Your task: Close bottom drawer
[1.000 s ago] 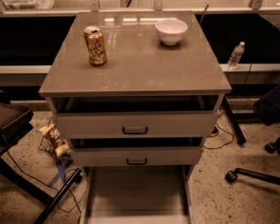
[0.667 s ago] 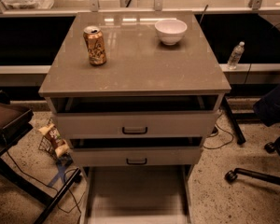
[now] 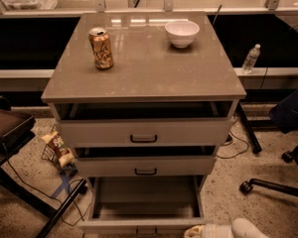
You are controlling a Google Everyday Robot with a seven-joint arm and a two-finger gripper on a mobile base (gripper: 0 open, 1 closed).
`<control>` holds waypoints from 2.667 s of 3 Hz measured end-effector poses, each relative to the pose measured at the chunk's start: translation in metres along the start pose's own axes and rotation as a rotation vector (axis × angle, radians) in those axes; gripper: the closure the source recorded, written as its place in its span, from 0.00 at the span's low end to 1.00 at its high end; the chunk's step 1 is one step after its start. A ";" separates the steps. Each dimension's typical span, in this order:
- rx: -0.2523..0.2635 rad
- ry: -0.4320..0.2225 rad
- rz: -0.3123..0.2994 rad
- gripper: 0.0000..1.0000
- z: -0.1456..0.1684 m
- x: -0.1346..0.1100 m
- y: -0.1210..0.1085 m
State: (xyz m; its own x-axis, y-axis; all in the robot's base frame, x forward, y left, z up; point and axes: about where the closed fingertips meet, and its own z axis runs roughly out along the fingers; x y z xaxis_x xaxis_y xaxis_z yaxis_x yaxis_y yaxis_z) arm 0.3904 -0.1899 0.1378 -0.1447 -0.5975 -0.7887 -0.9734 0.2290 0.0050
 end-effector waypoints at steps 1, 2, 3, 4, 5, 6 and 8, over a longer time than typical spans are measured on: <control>-0.004 -0.016 -0.052 1.00 0.014 -0.020 -0.031; -0.009 -0.056 -0.093 1.00 0.033 -0.038 -0.057; -0.006 -0.105 -0.122 1.00 0.051 -0.052 -0.082; 0.016 -0.155 -0.138 1.00 0.063 -0.063 -0.103; 0.066 -0.219 -0.135 1.00 0.063 -0.070 -0.119; 0.113 -0.268 -0.121 1.00 0.060 -0.072 -0.129; 0.158 -0.328 -0.108 1.00 0.058 -0.076 -0.137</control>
Offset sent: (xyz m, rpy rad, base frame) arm 0.1160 0.0543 0.0134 0.0810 -0.1451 0.0917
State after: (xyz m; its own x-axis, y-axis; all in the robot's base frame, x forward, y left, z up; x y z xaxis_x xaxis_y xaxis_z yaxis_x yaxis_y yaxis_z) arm 0.5449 -0.1318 0.1614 0.0469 -0.3525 -0.9346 -0.9370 0.3088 -0.1634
